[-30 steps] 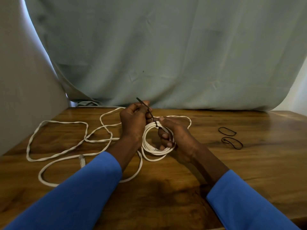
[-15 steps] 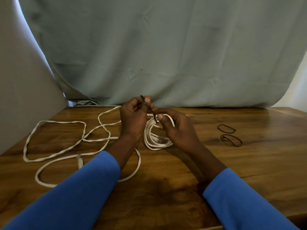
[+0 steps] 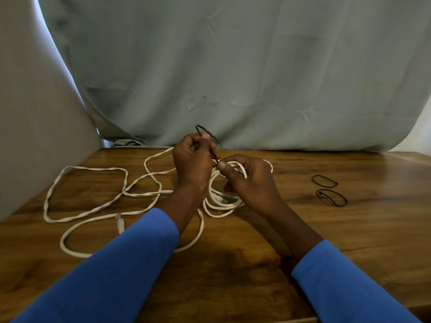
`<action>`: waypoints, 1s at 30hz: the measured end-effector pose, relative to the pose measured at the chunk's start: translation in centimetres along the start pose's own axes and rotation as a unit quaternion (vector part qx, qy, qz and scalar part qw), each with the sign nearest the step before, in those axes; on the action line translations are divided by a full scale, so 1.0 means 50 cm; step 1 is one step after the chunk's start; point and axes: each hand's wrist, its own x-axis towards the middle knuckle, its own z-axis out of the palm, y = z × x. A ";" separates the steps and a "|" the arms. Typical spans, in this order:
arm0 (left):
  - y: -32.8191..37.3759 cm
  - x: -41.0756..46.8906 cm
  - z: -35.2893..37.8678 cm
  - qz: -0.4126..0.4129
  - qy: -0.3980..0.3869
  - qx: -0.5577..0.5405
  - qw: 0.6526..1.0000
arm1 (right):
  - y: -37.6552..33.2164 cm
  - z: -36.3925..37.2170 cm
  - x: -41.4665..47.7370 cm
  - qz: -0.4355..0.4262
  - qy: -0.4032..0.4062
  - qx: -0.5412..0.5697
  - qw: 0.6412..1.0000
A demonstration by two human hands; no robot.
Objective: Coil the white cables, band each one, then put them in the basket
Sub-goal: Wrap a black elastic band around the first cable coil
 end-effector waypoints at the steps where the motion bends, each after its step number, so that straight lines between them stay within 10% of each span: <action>1: -0.001 0.003 -0.001 -0.018 0.011 -0.017 1.000 | -0.002 0.003 -0.004 0.010 -0.007 0.013 1.000; 15: 0.012 0.018 -0.017 -0.110 0.035 -0.132 0.985 | -0.030 -0.001 0.000 0.236 -0.091 0.355 0.900; 20: 0.005 0.013 -0.004 -0.107 0.032 -0.118 0.987 | -0.014 0.005 -0.004 0.064 0.005 -0.036 0.997; 23: 0.004 0.015 0.001 -0.102 0.028 -0.114 0.988 | -0.009 0.007 -0.014 -0.047 -0.024 -0.255 0.965; 30: 0.017 0.015 -0.006 -0.105 0.026 -0.107 0.988 | 0.004 0.009 -0.012 -0.070 -0.024 -0.310 0.948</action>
